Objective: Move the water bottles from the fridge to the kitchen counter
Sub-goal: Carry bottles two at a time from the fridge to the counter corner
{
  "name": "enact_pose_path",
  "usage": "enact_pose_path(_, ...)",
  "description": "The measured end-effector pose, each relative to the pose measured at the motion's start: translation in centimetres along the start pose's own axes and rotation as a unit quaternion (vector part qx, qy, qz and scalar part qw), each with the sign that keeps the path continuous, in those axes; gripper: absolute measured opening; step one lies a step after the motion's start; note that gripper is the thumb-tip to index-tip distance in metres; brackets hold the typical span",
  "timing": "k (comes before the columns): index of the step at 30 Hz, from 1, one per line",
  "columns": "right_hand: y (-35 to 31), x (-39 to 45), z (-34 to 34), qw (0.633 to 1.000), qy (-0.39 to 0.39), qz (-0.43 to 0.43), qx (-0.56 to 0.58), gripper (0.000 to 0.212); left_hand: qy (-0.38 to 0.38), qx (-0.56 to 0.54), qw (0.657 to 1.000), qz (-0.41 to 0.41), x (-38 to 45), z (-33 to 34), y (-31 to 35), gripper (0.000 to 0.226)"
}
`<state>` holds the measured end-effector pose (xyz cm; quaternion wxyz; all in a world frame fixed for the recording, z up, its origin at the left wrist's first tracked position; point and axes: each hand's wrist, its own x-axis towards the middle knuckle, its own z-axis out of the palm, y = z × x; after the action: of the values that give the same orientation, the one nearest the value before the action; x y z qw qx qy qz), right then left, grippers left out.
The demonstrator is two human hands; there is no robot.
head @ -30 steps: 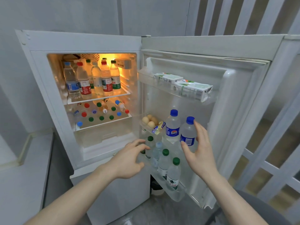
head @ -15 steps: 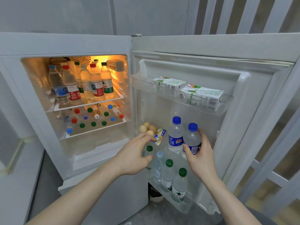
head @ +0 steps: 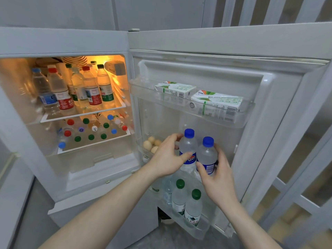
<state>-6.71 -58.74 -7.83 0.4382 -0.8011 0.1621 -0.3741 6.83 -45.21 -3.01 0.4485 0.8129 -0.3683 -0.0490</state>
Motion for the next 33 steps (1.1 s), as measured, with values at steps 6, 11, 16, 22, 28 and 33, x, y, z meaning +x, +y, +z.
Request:
enact_pose_path(6, 0.5, 0.5, -0.4, 1.000, -0.011, -0.003, 0.001, 0.069, 0.028, -0.038, 0.999, -0.017, 0.3, 1.3, -0.2, 0.061)
enact_pose_path(11, 1.1, 1.0, -0.8, 1.000, -0.014, -0.010, 0.000, 0.069, 0.048, -0.108, 0.992, -0.031, 0.1, 1.9, -0.2, 0.058)
enact_pose_path(16, 1.9, 1.4, -0.8, 1.000, -0.013, -0.015, 0.010, 0.070, 0.104, -0.189, 0.977, -0.006, -1.6, 2.3, -0.1, 0.058)
enact_pose_path(22, 1.9, 1.2, -1.0, 0.996, -0.017, -0.026, 0.085, 0.067, 0.171, -0.192, 0.966, -0.007, -4.7, 0.5, 1.8, 0.062)
enact_pose_path(28, -1.1, -0.1, -1.2, 0.990, -0.033, -0.084, 0.111, 0.071, 0.212, -0.085, 0.972, 0.049, -9.8, -3.7, 3.2, 0.060)
enact_pose_path(33, -6.3, -1.9, 0.6, 0.978, -0.050, -0.107, 0.171, 0.070, 0.238, -0.052, 0.970, 0.023, -15.4, -6.8, 2.3, 0.058)
